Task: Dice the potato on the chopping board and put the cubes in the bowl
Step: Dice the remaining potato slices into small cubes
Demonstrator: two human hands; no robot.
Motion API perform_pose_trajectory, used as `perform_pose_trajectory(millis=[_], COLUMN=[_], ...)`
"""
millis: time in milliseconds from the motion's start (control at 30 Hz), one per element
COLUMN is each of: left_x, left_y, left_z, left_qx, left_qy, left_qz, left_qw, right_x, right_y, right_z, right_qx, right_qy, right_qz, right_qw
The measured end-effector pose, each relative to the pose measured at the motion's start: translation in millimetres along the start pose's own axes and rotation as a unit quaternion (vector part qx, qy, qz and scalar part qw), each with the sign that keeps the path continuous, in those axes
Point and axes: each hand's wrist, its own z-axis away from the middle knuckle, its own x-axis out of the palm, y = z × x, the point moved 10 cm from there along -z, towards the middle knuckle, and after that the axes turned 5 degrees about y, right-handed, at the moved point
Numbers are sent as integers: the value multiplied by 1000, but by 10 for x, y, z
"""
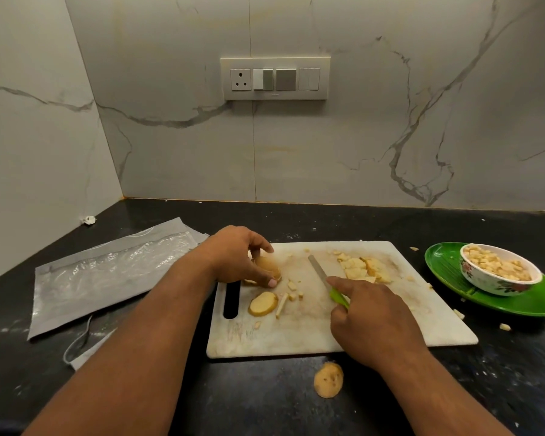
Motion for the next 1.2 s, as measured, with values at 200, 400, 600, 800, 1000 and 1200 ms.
perform_pose_trajectory(millis=[200, 400, 600, 800, 1000, 1200], left_x=[44, 60, -302, -345, -34, 40], left_y=[10, -89, -169, -361, -59, 50], left_z=[-4, -40, 21, 72, 56, -56], left_qx=[-4, -11, -15, -69, 17, 52], left_qy=[-5, 23, 153, 115, 18, 26], left_qz=[-11, 34, 38, -52, -76, -131], left_qw=[1000, 999, 987, 990, 997, 990], right_x=[8, 0, -9, -36, -9, -27], right_y=[-11, -16, -41, -53, -48, -1], right_z=[13, 15, 40, 49, 51, 39], right_qx=[-7, -8, -24, -26, -24, -3], right_qy=[-14, -12, -12, -2, -9, 2], right_qz=[-1, -3, -2, -5, 2, 9], right_qw=[1000, 1000, 1000, 1000, 1000, 1000])
